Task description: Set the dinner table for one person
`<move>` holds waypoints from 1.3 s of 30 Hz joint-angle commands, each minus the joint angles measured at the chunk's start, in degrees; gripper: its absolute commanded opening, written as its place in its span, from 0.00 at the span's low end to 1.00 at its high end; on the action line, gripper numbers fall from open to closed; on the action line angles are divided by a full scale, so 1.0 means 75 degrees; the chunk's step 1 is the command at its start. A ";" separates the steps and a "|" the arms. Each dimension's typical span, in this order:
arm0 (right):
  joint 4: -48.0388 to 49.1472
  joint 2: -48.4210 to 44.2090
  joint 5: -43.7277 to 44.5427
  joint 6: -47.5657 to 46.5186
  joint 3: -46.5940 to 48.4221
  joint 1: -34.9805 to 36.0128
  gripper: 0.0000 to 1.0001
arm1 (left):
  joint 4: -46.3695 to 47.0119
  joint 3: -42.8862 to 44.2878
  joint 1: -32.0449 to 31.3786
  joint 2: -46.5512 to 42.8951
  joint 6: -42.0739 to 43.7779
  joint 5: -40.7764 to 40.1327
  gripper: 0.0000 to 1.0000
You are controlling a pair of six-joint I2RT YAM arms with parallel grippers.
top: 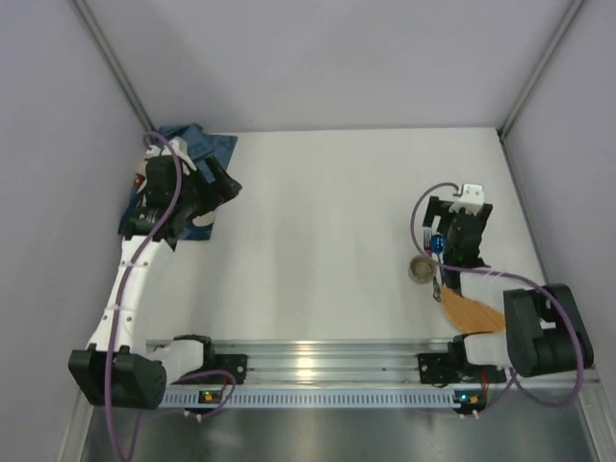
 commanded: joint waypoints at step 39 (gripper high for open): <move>-1.2465 -0.3343 -0.3012 0.3870 0.5003 0.2030 1.00 | -0.0068 0.3018 0.0383 0.6459 0.1849 -0.3571 0.79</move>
